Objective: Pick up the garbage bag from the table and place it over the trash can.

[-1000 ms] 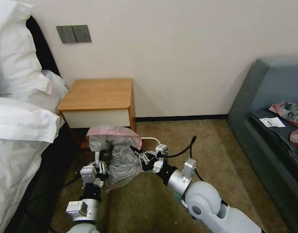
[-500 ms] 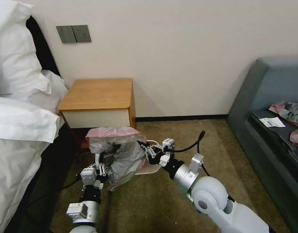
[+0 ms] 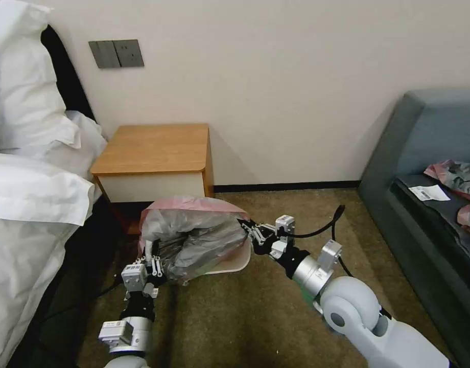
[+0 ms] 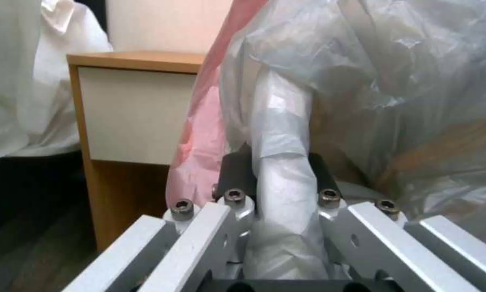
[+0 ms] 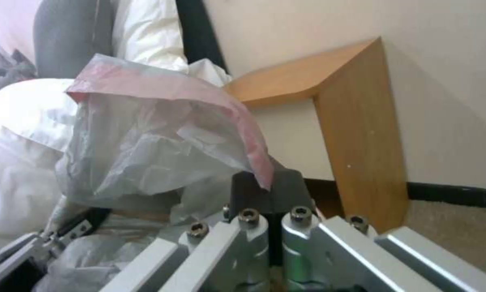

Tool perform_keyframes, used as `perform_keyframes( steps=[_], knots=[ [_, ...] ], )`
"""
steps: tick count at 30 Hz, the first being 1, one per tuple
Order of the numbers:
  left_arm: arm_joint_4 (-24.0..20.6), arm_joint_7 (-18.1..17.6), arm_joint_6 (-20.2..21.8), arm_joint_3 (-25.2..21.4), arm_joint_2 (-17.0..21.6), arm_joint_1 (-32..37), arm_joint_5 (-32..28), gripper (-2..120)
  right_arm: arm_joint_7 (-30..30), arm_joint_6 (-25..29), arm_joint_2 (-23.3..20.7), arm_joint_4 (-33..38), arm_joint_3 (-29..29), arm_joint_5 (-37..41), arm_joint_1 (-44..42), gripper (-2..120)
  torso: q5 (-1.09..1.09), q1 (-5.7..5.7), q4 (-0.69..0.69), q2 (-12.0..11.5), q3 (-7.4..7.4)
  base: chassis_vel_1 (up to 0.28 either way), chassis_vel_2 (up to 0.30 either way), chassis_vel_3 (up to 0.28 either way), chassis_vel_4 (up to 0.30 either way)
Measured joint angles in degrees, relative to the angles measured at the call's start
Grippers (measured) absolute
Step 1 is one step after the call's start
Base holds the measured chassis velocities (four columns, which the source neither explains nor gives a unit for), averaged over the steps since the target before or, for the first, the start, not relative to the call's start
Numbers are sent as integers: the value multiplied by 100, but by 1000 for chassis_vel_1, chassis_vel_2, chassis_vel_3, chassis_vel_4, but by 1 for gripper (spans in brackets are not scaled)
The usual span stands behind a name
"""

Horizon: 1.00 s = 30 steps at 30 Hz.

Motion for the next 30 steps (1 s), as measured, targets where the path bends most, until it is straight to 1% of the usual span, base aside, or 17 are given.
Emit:
perform_keyframes(
  steps=[6, 12, 18, 21, 22, 24, 26, 27, 30],
  knots=[
    [-14, -8, 0, -49, 32, -4, -49, 8, -26, 30, -23, 10, 86, -88, -104, 0, 0, 0, 0, 0, 0, 0, 0, 0, 0],
    [-64, -81, 41, -199, 114, -25, -180, 8, -87, 60, -21, 23, 168, -222, -228, 0, -1, 0, 0, 0, 0, 0, 0, 0, 0],
    [-130, -100, 93, -215, 127, -45, -270, 8, -158, 92, -14, 6, 194, -361, -311, 0, -1, 0, 0, 0, 0, 0, 0, 0, 0],
    [-184, -113, 146, -216, 129, -39, -384, 8, -206, 127, -22, -41, 238, -425, -351, 13, 0, 0, 0, 0, 0, 0, 0, 0, 0],
    [-184, -113, 146, -216, 129, -39, -384, 8, -206, 127, -22, -41, 238, -425, -351, 13, 0, 0, 0, 0, 0, 0, 0, 0, 0],
    [-243, -144, 202, -216, 142, -31, -489, 8, -229, 148, -38, -66, 262, -442, -373, 22, 0, 0, 0, 0, 0, 0, 0, 0, 0],
    [-248, -159, 224, -229, 144, -36, -516, 8, -233, 155, -34, -70, 274, -444, -379, 32, 0, 0, 0, 0, 0, 0, 0, 0, 0],
    [-248, -159, 224, -229, 144, -36, -516, 8, -233, 155, -34, -70, 274, -444, -379, 32, 0, 0, 0, 0, 0, 0, 0, 0, 0],
    [-248, -175, 240, -245, 144, -45, -550, 8, -234, 156, -17, -70, 286, -445, -373, 47, 0, 0, 0, 0, 0, 0, 0, 0, 0]
  ],
)
